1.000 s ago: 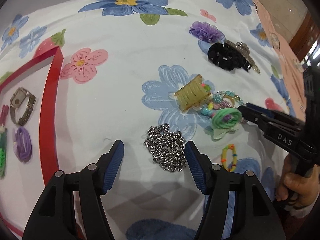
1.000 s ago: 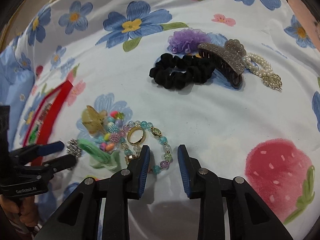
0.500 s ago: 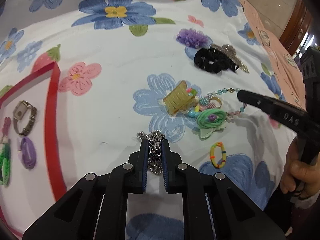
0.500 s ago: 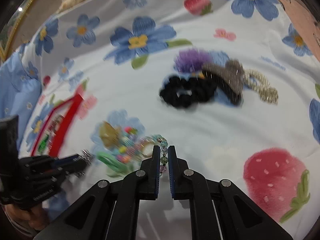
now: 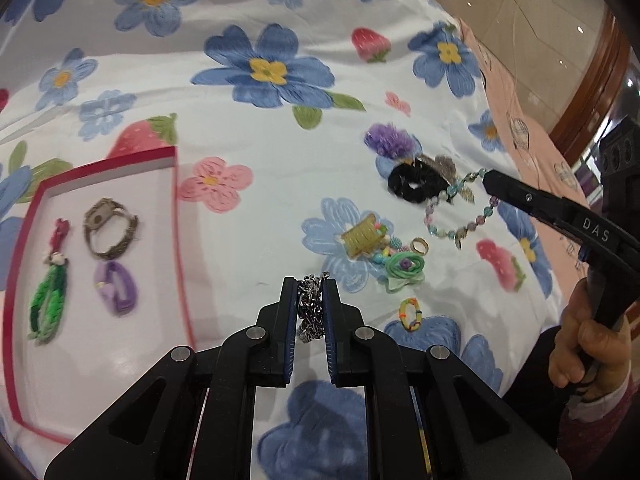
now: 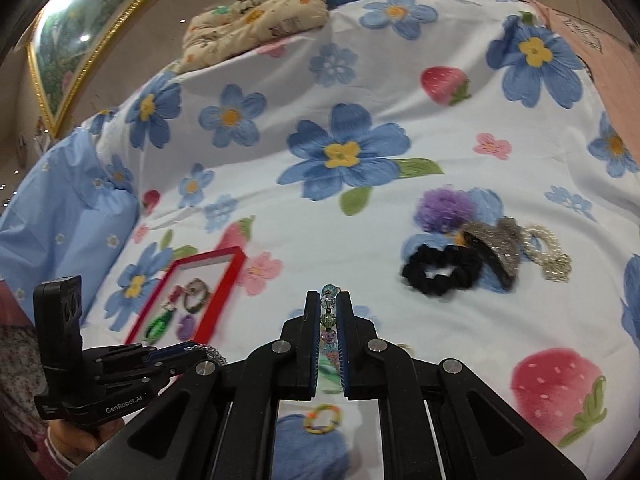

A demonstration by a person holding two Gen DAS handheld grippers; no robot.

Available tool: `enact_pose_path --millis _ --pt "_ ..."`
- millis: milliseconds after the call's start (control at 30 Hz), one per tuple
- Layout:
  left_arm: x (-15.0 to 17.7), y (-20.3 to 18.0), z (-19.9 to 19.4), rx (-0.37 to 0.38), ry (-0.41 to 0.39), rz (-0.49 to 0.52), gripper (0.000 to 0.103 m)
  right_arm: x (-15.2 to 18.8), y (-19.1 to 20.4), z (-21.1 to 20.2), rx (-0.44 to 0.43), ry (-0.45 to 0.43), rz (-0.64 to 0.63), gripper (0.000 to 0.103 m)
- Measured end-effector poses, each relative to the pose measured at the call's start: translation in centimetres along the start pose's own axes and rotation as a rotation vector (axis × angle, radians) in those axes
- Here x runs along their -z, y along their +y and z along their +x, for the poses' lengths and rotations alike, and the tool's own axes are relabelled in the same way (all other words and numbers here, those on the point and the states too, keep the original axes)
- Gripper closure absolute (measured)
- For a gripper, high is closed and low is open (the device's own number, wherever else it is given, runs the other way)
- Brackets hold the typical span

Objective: Organize jewelry
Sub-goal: 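Carry the chain and bracelet over the red tray and lower them inside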

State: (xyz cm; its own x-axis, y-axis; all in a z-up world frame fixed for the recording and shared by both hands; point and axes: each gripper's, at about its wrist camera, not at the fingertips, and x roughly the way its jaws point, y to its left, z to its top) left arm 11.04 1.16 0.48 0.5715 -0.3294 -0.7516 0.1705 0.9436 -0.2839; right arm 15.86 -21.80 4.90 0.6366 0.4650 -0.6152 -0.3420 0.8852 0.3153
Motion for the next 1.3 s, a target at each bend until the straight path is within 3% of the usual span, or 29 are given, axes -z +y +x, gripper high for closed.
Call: enact_pose_path --millis 567,1300 --pt "2.1 7.4 -6.3 -0.091 -0.087 -0.161 0.093 1.7 8.1 3.0 -0.191 0.076 -0.075 0.096" --pt "4.4 14.4 -8.4 -0.167 -0.11 -0.301 0.093 3.5 17.0 8.2 -0.351 0.185 -0.17 0.096"
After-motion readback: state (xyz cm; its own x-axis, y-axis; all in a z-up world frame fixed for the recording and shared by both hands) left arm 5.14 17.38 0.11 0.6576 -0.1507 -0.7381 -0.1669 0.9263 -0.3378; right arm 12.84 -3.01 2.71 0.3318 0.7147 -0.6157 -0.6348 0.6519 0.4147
